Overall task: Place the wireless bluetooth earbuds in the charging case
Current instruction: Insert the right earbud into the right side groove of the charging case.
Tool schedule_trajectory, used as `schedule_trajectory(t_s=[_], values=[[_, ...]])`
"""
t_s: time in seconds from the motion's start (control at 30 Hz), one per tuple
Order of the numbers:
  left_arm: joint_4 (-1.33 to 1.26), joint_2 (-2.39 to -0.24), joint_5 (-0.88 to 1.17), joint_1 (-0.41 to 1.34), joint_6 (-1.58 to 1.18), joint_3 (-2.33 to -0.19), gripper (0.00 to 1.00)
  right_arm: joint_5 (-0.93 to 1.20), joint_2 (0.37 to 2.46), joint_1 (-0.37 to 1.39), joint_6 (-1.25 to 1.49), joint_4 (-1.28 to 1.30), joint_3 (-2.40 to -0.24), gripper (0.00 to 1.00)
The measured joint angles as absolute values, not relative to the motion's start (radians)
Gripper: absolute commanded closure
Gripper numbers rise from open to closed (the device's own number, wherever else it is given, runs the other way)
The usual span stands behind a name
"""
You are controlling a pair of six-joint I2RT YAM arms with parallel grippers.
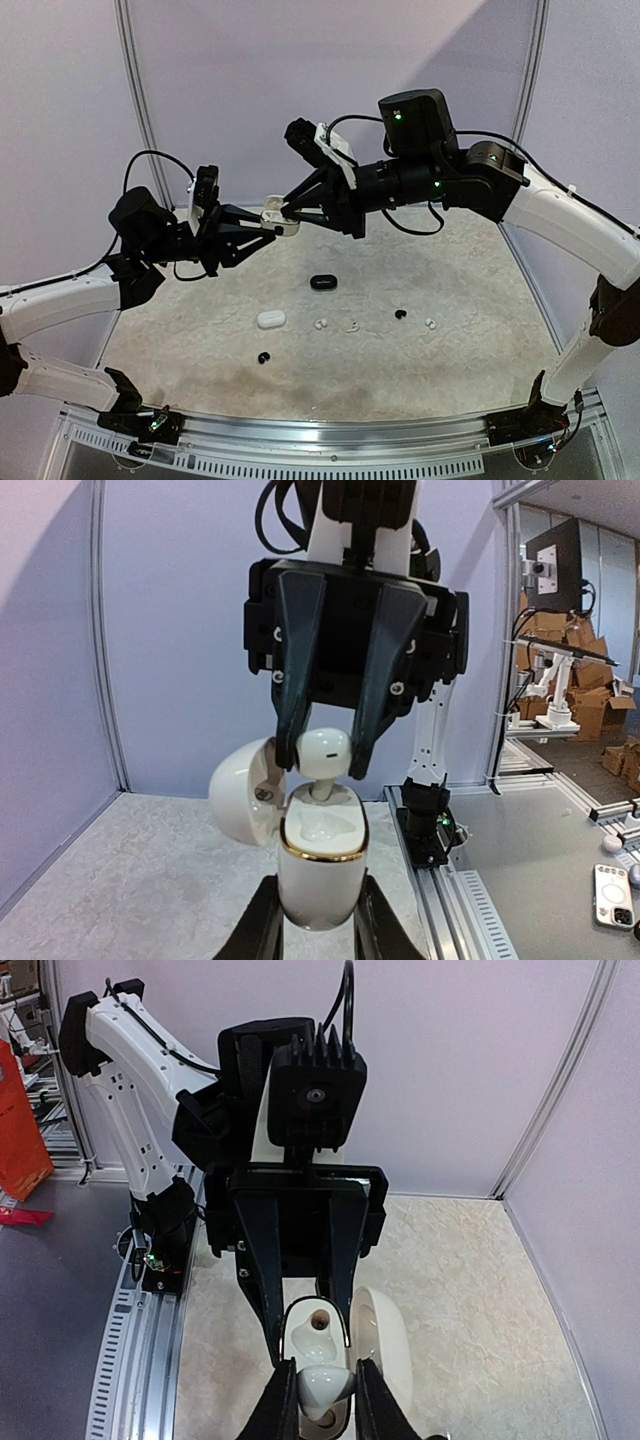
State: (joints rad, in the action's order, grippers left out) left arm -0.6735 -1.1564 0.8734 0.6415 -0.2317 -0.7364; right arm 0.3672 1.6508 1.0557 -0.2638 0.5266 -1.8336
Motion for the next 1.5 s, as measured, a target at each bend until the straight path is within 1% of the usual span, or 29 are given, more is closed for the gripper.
schedule_trajectory(t_s=[0.27,0.43,0.63,0.93,1.5], values=[[-0.676,-1.156,0.873,0.641,-0.232,-0.736,1.0,0.364,1.651,1.056,-0.271,0.529,-1.836,0.81],[-0.677,-1.156,0.873,0.641,-0.232,-0.736,1.0,0.354,1.652,1.056,-0.273,0.533,-1.837,0.74],[-0.677,-1.156,0.87,0.641,-0.233,-0.736,1.0,0.351,1.653,1.056,-0.275,0.536,-1.839,0.73],[-0.68,-1.156,0.863,0.641,-0.233,-0.736,1.0,0.35,1.658,1.06,-0.274,0.55,-1.853,0.62],[-0.695,-1.156,0.848,0.641,-0.239,-0.736,1.0,0.35,1.674,1.06,-0.279,0.562,-1.88,0.51]])
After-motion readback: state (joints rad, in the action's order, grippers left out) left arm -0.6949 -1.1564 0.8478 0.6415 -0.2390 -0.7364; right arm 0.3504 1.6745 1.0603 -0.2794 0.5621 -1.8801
